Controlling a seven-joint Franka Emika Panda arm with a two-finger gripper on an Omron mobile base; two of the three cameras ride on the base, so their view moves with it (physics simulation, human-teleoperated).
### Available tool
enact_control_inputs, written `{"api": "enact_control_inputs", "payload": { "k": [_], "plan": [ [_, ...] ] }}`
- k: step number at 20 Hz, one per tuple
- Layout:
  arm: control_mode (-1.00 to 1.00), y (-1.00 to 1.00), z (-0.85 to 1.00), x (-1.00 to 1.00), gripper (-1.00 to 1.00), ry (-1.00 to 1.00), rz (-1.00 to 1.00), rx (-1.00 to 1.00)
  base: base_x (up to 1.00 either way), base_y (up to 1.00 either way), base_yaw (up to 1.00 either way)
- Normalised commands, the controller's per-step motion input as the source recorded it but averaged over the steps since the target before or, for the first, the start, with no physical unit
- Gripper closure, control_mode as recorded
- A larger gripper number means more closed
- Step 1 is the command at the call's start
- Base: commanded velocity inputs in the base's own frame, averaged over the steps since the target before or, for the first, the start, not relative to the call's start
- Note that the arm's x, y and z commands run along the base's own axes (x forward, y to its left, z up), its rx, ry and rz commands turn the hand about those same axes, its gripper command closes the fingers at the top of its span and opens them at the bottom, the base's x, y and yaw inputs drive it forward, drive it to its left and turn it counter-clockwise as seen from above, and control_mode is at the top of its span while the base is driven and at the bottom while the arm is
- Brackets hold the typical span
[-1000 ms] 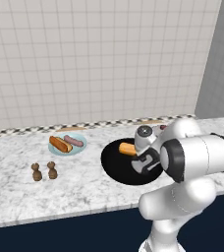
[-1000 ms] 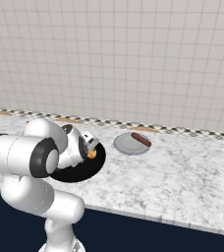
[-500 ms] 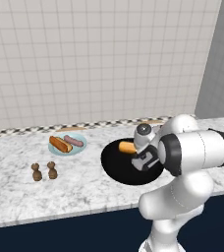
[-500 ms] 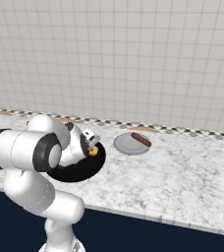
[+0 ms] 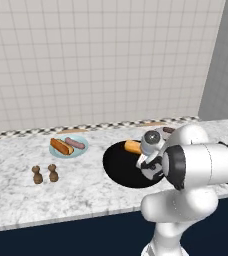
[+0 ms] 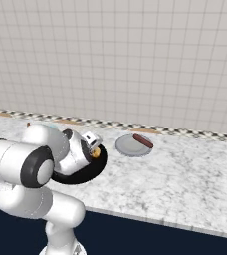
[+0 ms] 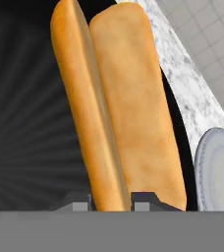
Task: Place one bun and one sausage from the bowl on each plate.
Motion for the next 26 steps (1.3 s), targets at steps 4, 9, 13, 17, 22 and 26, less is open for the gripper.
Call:
{"api": "enact_control_inputs", "payload": {
  "k": [4,9,13,17,22,26],
  "plan": [
    [-1.0,-0.79,1.0,0.02,1.0,0.3,-0.24,0.23,0.0,0.0,0.0],
    [-1.0,0.06,1.0,0.02,1.0,0.16,-0.08,0.03,0.0,0.0,0.0],
    [-1.0,0.39,1.0,-0.08,1.0,0.08,0.0,-0.23,0.0,0.0,0.0],
    [-1.0,-0.06,1.0,0.07,1.0,0.35,0.0,-0.01,0.0,0.0,0.0],
    [-1.0,-0.72,0.43,0.17,1.0,0.24,0.01,0.1,0.0,0.0,0.0],
    [-1.0,-1.0,-0.08,0.58,1.0,0.01,0.11,0.31,0.0,0.0,0.0]
  ]
}}
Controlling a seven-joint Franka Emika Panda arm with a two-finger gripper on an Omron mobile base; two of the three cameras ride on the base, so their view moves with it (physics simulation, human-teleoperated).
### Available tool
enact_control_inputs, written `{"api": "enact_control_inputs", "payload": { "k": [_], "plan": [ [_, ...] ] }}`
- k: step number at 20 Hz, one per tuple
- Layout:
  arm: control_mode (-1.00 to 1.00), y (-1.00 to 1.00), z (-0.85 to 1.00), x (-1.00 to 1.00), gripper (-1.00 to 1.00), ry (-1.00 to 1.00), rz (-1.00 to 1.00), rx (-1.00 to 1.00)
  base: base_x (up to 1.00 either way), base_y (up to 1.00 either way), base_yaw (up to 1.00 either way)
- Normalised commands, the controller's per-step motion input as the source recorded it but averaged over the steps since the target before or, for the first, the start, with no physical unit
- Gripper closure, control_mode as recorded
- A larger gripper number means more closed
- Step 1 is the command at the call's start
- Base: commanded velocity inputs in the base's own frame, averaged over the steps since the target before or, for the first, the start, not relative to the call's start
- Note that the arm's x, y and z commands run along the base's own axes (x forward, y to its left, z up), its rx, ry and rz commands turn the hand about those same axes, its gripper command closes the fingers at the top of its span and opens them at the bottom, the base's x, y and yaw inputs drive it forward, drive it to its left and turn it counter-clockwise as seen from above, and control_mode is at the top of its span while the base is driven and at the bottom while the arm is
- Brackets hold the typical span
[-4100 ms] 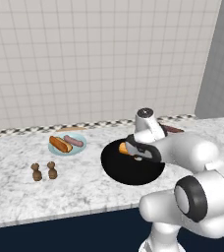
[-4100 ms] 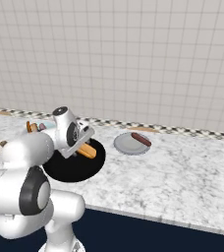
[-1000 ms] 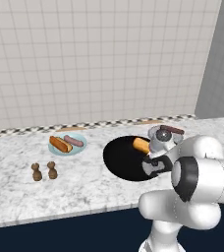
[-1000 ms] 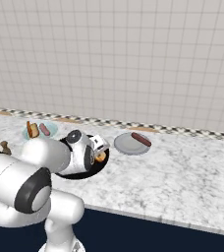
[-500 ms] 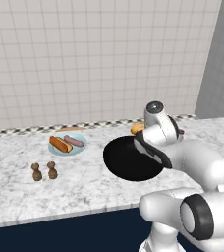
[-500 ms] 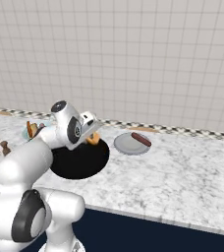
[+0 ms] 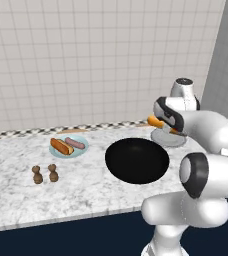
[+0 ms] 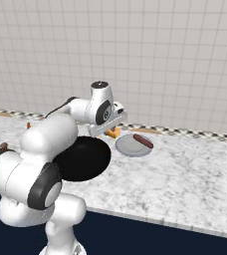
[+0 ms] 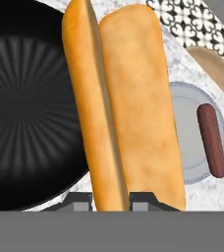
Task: Place one bun and one sausage from the bowl on each plate.
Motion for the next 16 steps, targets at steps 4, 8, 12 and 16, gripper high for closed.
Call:
{"api": "enact_control_inputs", "payload": {
  "k": [4,8,12,16],
  "plan": [
    [-1.0,-0.37,-0.38,0.46,1.0,0.0,0.1,0.11,0.0,0.0,0.0],
    [-1.0,-0.08,-0.7,0.21,1.0,0.06,0.02,0.01,0.0,0.0,0.0],
    [-1.0,-0.66,-0.63,0.52,1.0,0.08,-0.16,0.06,0.0,0.0,0.0],
    [-1.0,-0.23,-0.47,0.45,1.0,-0.03,-0.05,0.0,0.0,0.0,0.0]
  ]
}}
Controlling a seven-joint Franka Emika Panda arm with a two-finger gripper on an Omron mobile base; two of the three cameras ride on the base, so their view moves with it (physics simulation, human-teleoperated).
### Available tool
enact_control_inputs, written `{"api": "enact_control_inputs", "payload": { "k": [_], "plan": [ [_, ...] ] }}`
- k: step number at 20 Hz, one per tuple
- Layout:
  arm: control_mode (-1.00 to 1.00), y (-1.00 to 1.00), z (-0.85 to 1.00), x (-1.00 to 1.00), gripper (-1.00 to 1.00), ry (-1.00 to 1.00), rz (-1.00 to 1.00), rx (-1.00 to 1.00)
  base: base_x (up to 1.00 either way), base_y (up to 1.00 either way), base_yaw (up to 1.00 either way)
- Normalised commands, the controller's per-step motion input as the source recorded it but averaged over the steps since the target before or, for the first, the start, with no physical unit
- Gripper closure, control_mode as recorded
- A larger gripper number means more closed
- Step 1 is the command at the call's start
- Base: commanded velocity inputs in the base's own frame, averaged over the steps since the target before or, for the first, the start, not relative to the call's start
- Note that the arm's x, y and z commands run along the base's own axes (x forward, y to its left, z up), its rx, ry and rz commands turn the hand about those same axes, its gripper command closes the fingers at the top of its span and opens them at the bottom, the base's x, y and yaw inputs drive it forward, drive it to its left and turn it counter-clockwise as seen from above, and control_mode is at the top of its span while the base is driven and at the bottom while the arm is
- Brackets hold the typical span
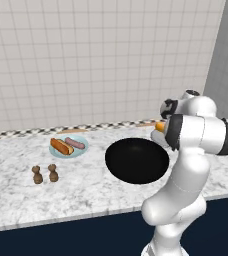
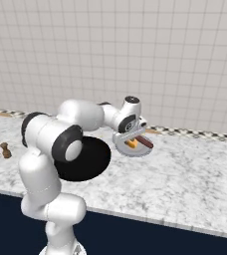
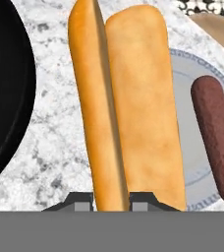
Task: Place one bun and one sausage from the bowl on each plate.
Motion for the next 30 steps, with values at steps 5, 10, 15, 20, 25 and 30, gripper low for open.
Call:
{"api": "enact_control_inputs", "payload": {
  "k": [5,10,15,20,25,30],
  "plan": [
    [-1.0,-0.27,-0.45,0.32,1.0,0.0,0.0,0.0,0.0,0.0,0.0],
    [-1.0,0.0,-0.23,0.27,1.0,0.07,0.0,-0.02,0.0,0.0,0.0],
    [-1.0,-0.03,-0.18,0.1,-1.0,0.04,0.0,0.0,0.0,0.0,0.0],
    [-1.0,-0.01,-0.03,0.0,-1.0,-0.02,0.0,0.0,0.0,0.0,0.0],
    [-1.0,0.14,0.28,-0.01,-1.0,-0.06,0.0,-0.09,0.0,0.0,0.0],
    [-1.0,0.55,0.86,-0.47,-1.0,-0.04,0.0,-0.21,0.0,0.0,0.0]
  ]
}}
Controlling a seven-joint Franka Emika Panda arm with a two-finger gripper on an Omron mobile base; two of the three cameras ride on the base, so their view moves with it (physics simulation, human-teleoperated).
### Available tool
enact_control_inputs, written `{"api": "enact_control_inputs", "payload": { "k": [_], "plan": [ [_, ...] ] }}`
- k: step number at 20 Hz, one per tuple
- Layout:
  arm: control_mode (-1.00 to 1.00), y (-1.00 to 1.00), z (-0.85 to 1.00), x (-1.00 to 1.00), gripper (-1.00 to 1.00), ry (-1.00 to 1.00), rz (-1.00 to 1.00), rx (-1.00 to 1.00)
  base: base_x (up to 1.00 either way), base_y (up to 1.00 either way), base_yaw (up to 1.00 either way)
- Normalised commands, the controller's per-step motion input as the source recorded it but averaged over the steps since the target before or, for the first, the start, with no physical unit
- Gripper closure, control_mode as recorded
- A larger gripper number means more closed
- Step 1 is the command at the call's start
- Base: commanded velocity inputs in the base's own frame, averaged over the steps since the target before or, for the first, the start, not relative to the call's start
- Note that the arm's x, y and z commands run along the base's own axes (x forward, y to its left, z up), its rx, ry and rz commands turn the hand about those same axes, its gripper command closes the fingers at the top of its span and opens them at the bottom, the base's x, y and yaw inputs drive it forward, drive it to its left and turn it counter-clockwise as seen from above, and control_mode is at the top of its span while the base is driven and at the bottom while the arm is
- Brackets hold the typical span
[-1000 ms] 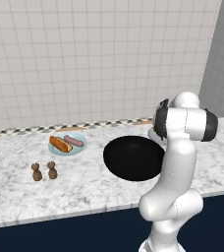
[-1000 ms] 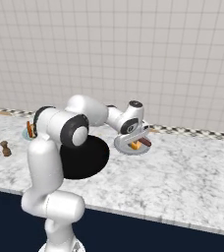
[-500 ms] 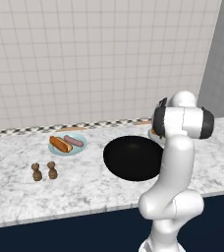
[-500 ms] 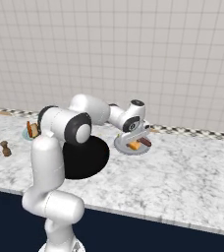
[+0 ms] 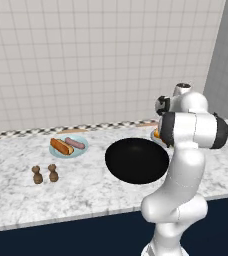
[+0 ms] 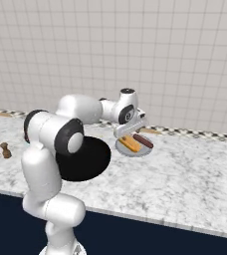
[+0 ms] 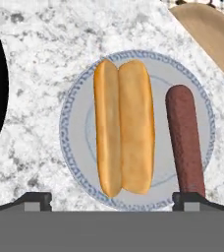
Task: Place one bun and one sausage from the bowl on each plate.
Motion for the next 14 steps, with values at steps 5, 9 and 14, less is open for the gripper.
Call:
{"api": "enact_control_inputs", "payload": {
  "k": [5,9,14],
  "plan": [
    [-1.0,1.0,0.91,-0.85,-1.0,-0.03,0.0,-0.08,0.0,0.0,0.0],
    [-1.0,1.0,0.68,-1.0,-1.0,-0.05,0.05,0.0,0.0,0.0,0.0],
    [-1.0,0.95,0.24,-0.91,-1.0,-0.07,0.15,-0.02,0.0,0.0,0.0]
  ]
}}
